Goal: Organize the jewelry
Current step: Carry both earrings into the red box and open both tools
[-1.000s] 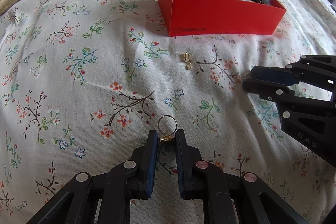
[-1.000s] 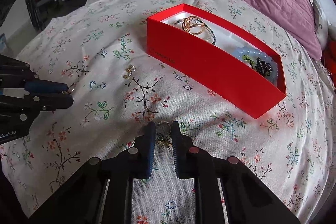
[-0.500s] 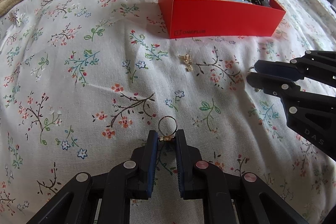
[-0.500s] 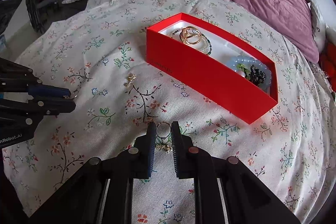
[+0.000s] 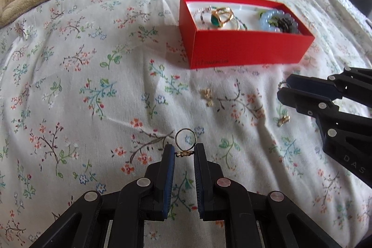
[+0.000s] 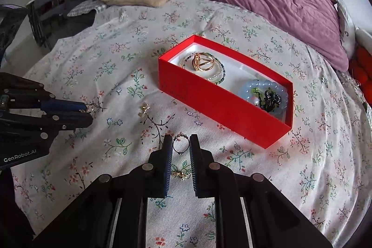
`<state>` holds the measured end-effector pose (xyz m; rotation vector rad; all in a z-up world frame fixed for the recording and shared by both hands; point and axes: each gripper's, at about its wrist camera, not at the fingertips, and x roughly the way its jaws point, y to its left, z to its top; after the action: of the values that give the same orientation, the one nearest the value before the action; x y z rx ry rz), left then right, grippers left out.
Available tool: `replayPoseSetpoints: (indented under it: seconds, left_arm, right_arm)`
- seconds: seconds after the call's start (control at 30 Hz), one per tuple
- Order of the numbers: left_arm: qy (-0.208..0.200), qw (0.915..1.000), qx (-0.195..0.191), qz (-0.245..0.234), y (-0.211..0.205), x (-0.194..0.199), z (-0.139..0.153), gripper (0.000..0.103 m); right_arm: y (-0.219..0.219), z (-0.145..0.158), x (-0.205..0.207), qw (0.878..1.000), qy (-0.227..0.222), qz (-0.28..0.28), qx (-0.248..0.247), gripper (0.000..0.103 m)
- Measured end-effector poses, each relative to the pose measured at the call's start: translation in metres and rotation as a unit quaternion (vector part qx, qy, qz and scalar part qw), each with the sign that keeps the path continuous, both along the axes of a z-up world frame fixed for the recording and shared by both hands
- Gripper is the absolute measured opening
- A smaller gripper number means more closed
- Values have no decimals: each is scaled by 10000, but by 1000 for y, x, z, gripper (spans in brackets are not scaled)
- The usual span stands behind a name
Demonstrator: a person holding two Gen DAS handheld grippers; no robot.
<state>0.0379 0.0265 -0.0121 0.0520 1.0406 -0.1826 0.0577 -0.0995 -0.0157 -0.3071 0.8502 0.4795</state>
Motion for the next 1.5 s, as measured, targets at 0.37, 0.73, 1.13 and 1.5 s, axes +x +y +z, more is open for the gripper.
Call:
replayPoseSetpoints:
  seconds: [0.37,0.73,1.13,1.5]
  left_arm:
    - [-638,9977,-142,198,-4,23,35,11]
    - [-1189,9910,-611,76,-30,59,54,11]
    - [-968,9923,-671,-388,-76,91,32,12]
    - [-928,9940,-457,-358,-85,98,20,12]
  right_arm:
    - [-18,48,12,9978,-260,-397,470,16]
    - [-53,70,46,9884,-326,-1116,977,16]
    - [-76,50,79,9830,99,-1499,1056,16]
    - [-92,33,90,9785,408,-1687,1110,16]
